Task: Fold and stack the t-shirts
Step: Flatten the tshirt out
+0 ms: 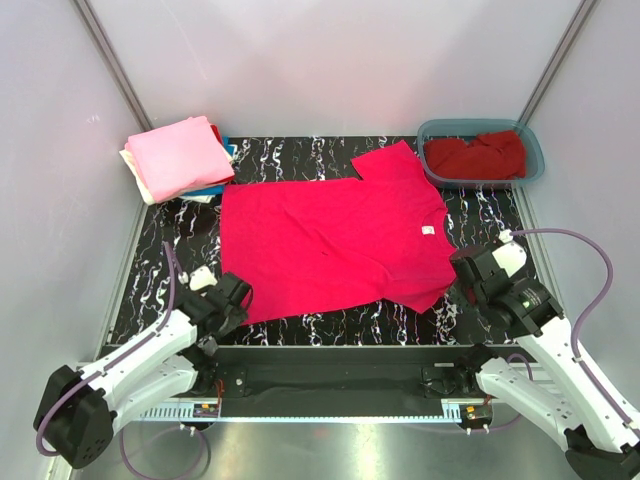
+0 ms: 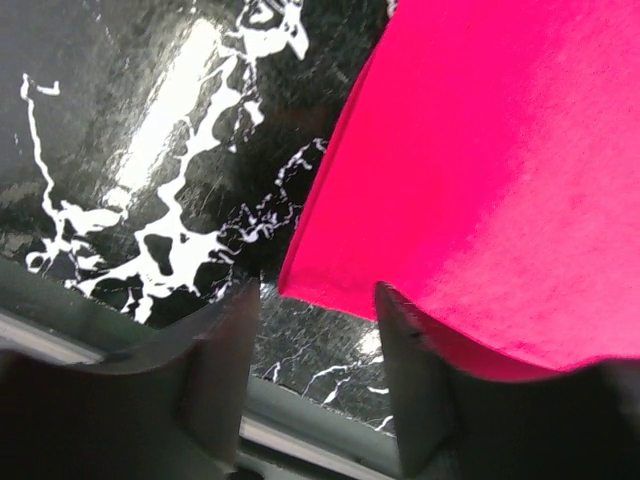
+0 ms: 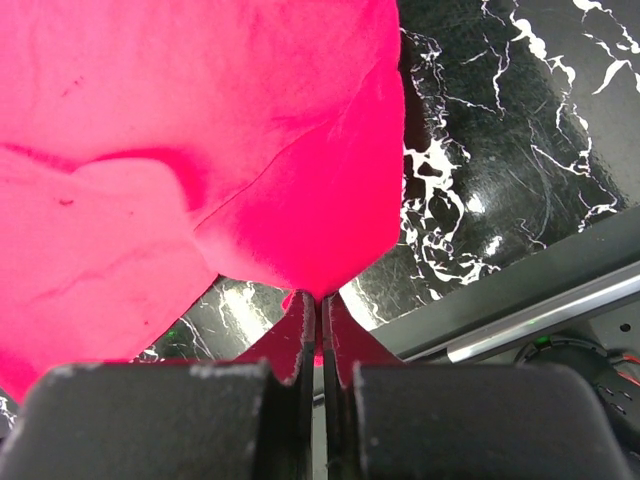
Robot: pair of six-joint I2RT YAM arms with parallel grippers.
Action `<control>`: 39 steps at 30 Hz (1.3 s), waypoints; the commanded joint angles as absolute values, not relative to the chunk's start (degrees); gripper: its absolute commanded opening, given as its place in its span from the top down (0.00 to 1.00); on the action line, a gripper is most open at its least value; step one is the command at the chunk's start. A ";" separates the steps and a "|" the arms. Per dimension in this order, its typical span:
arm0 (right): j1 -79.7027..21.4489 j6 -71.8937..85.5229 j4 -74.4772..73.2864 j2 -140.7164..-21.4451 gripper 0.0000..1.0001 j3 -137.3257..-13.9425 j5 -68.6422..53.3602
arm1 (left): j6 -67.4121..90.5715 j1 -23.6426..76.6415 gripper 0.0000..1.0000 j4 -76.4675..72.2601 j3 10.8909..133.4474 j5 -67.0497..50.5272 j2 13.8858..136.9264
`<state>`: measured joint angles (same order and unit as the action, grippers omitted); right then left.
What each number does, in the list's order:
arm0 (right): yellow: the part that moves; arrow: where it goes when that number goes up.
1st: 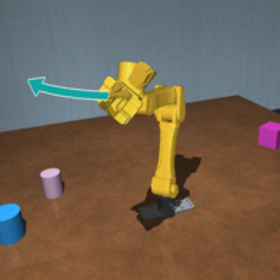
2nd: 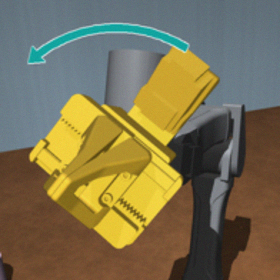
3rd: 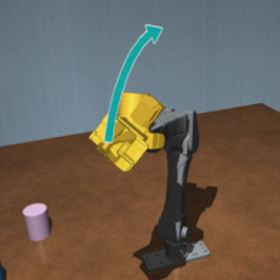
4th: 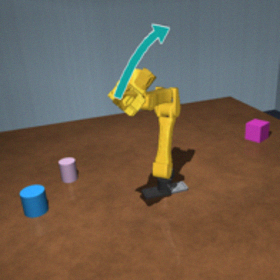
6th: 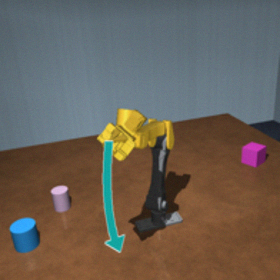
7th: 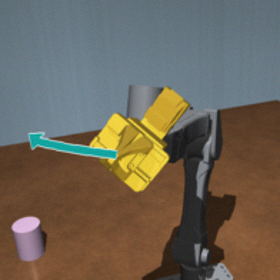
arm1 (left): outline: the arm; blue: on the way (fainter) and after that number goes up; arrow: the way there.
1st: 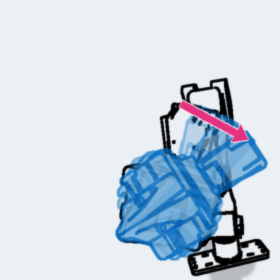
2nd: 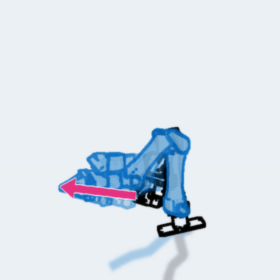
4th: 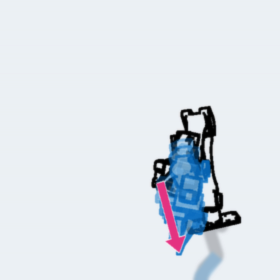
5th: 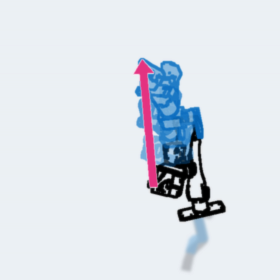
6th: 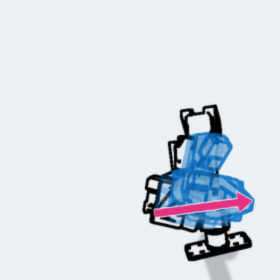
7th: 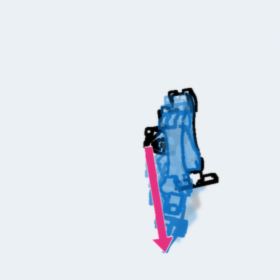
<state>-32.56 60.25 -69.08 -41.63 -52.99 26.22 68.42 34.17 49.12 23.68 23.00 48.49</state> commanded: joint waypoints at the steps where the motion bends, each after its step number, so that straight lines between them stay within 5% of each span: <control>1: -32.25 60.12 -67.76 -41.04 1.00 -52.82 26.81 | 67.50 34.28 0.51 45.27 25.75 25.93 48.60; 7: -32.17 60.12 -67.33 -41.13 1.00 -51.59 26.02 | 66.01 34.28 0.72 43.33 26.02 25.40 49.75; 11: -32.26 60.21 -67.41 -40.52 1.00 -50.89 25.84 | 64.95 34.28 1.00 42.36 25.84 25.05 48.35; 39: -32.26 60.38 -69.34 -32.96 1.00 -45.79 15.11 | 68.29 34.28 1.00 69.08 43.42 28.56 26.98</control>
<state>-32.56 60.23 -69.01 -34.11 -45.25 15.18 67.61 34.17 66.22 41.32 25.69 27.73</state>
